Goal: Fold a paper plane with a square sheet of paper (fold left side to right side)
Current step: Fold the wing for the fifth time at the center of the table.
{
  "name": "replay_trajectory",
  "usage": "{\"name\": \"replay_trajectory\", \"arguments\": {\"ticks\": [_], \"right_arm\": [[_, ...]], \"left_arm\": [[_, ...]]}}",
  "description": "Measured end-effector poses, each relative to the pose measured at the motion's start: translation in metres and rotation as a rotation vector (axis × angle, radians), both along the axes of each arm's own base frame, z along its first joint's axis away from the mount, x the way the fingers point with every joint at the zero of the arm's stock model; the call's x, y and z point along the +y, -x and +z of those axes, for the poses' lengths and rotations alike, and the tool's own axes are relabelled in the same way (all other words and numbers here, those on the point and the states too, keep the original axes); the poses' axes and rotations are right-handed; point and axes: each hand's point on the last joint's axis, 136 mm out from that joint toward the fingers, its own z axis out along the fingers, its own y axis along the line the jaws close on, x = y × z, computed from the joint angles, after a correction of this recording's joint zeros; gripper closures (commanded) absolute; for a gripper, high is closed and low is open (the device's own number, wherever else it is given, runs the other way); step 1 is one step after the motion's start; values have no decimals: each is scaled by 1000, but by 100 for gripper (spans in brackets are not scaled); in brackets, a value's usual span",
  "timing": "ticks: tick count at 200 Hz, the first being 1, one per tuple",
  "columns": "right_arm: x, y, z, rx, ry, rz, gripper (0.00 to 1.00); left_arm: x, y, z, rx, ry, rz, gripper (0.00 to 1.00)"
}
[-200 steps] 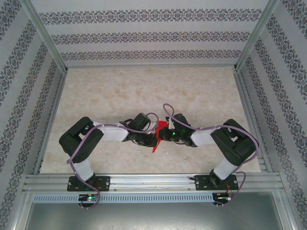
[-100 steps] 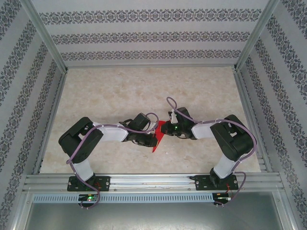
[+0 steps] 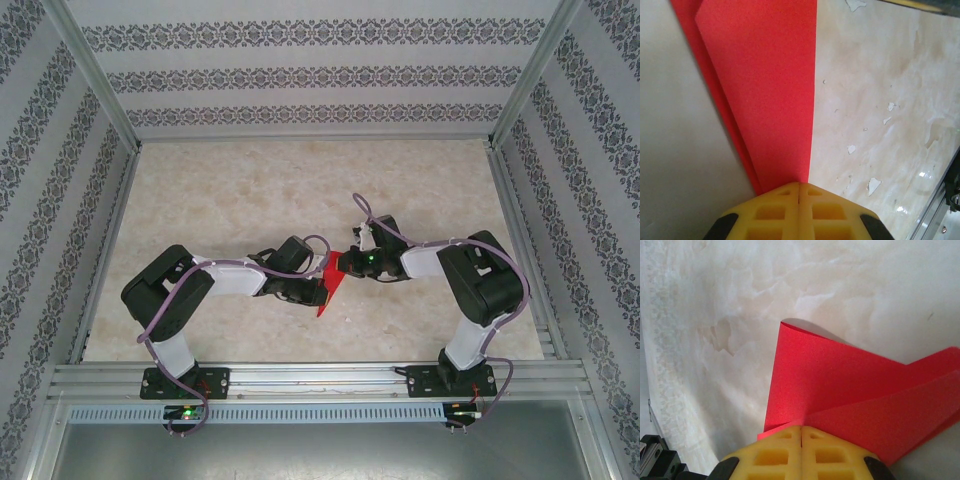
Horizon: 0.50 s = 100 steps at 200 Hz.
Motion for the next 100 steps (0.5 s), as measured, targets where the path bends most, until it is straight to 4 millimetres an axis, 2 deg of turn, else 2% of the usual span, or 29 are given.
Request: {"name": "replay_trajectory", "arguments": {"ticks": [59, 100], "right_arm": [[-7, -9, 1, 18, -25, -6, 100], [-38, -42, 2, -44, 23, -112, 100]], "left_arm": [[1, 0, 0, -8, 2, 2, 100], [2, -1, 0, -15, 1, 6, 100]]}}
